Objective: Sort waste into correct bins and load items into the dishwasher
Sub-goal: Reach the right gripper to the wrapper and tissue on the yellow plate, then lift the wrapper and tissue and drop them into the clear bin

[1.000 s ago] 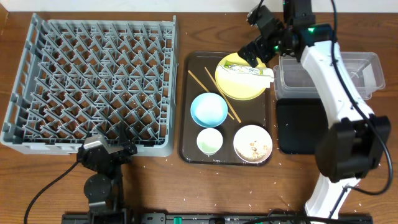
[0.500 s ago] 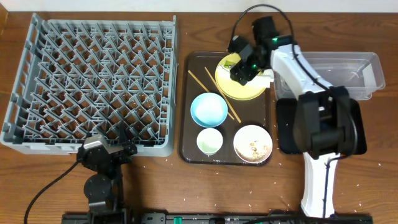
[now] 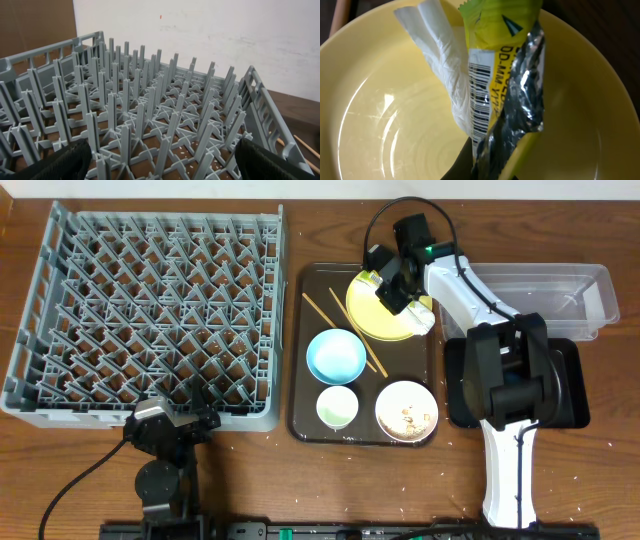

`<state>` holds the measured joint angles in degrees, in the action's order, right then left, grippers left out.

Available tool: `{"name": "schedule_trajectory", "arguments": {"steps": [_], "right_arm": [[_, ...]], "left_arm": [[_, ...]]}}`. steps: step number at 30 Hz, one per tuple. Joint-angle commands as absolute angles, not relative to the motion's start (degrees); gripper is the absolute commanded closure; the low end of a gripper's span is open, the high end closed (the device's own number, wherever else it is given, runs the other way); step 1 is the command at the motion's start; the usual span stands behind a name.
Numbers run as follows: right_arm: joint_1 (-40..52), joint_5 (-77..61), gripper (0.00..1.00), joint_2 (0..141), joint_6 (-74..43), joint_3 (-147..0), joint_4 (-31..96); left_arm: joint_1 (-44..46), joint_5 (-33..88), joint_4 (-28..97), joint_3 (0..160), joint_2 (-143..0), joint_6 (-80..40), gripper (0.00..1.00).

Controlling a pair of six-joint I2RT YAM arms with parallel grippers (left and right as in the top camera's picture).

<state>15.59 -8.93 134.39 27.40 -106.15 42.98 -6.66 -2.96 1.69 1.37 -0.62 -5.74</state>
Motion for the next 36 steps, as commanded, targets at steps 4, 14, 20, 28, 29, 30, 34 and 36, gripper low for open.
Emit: {"name": "schedule_trajectory", "arguments": {"steps": [4, 14, 20, 28, 29, 30, 34, 36], "right_arm": [[14.85, -7.29, 0.99, 126.58, 8.10, -109.91, 42.87], [4.73, 26.65, 0.98, 114.28, -59.68, -109.89, 47.51], [-0.16, 26.85, 0.98, 116.62, -74.19, -109.69, 54.61], [-2.28, 26.50, 0.99, 120.84, -80.14, -109.69, 59.44], [-2.28, 26.37, 0.99, 121.12, -80.18, -109.69, 59.53], [-2.28, 26.35, 0.98, 121.32, -80.20, -109.69, 59.61], [-2.28, 26.30, 0.52, 121.47, -80.14, -109.71, 59.35], [-2.28, 26.30, 0.25, 121.40, -80.09, -109.71, 59.18]], "left_arm": [[-6.83, -3.49, 3.88, 0.23, -0.27, -5.13, 0.07], [-6.83, -3.49, 3.88, 0.23, -0.27, -5.13, 0.07], [-6.83, -3.49, 3.88, 0.23, -0.27, -5.15, 0.07], [-6.83, -3.49, 3.88, 0.23, -0.27, -5.13, 0.07], [-6.83, -3.49, 3.88, 0.23, -0.27, -5.13, 0.07], [-6.83, -3.49, 3.88, 0.23, -0.27, -5.13, 0.07], [-6.83, -3.49, 3.88, 0.23, -0.27, -5.13, 0.07], [-6.83, -3.49, 3.88, 0.23, -0.27, -5.13, 0.07]]}}
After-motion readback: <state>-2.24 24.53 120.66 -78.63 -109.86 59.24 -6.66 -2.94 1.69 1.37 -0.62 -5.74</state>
